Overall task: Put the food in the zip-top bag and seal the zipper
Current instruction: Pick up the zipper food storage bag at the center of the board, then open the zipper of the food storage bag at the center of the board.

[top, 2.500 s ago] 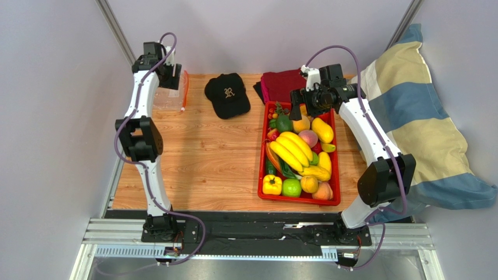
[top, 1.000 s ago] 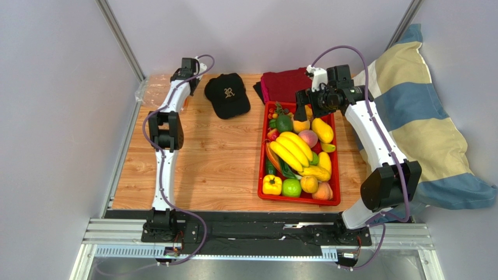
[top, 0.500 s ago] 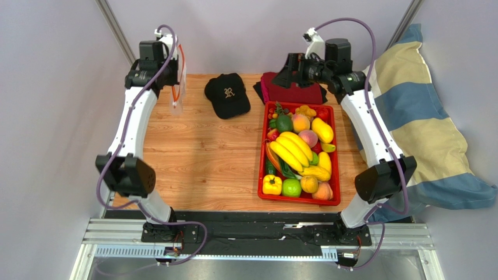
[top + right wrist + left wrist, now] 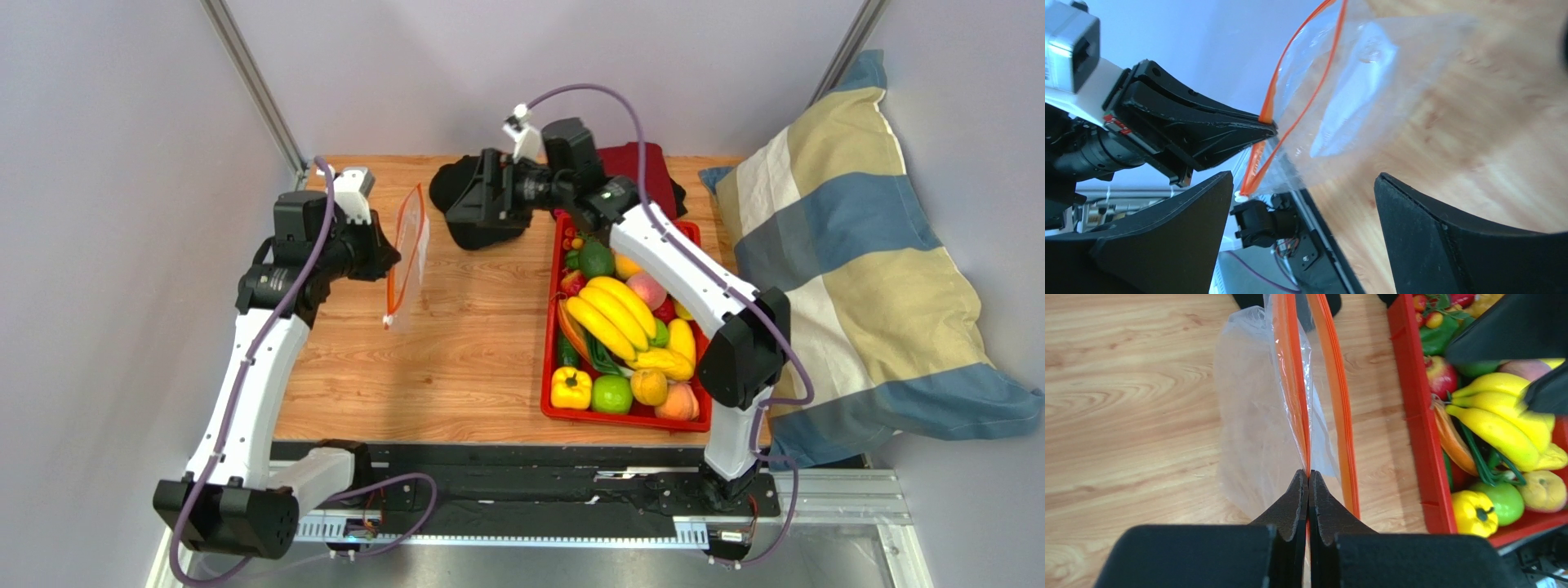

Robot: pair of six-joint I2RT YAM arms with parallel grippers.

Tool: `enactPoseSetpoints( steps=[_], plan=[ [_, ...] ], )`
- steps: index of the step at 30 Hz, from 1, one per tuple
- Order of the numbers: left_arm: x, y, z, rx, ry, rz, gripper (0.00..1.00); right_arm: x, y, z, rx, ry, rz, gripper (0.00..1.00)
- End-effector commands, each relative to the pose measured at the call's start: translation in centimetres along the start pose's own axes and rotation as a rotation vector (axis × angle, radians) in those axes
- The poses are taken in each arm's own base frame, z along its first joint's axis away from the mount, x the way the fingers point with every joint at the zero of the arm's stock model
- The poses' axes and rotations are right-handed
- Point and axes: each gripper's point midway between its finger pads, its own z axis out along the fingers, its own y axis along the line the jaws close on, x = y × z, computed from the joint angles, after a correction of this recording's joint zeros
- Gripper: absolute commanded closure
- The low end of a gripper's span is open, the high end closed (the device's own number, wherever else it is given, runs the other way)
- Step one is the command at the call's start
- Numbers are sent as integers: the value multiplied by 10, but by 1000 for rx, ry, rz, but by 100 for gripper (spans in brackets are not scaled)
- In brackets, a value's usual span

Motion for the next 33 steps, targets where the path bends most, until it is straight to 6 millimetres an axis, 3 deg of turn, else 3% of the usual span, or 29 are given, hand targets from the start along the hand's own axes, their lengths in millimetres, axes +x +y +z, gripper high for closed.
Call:
enactPoseSetpoints(
  steps=[1, 7, 8, 12, 16, 21, 24, 25, 26, 29, 33],
  plan=[
    [-1, -22, -5, 101, -47, -70, 100, 23, 22, 31, -39, 14, 29, 13],
    [7, -28, -1, 133, -43, -120, 100, 43, 10, 60, -20, 64, 87, 30],
    [5, -28, -2, 135, -53, -122, 100, 47, 9, 62, -23, 81, 96, 37],
    [6, -30, -3, 140, -62, -139, 100, 62, -8, 69, 10, 117, 143, 49],
    [11, -35, -3, 169, -58, -147, 100, 66, -14, 76, 12, 133, 174, 51],
    [23, -32, 0, 150, -37, -119, 100, 62, 0, 78, -54, 146, 185, 51],
    [27, -39, 0, 170, -30, -93, 100, 62, -2, 82, -54, 152, 191, 54],
    [26, -38, 0, 161, -37, -95, 100, 64, -4, 83, -46, 160, 198, 58],
    [24, -37, 0, 150, -44, -103, 100, 65, -7, 83, -43, 166, 199, 70],
    [24, -15, -4, 29, -50, -100, 100, 72, -14, 77, -28, 191, 189, 100],
    [24, 33, -17, -191, -8, -67, 100, 74, -38, 51, 50, 196, 24, 100]
  ],
)
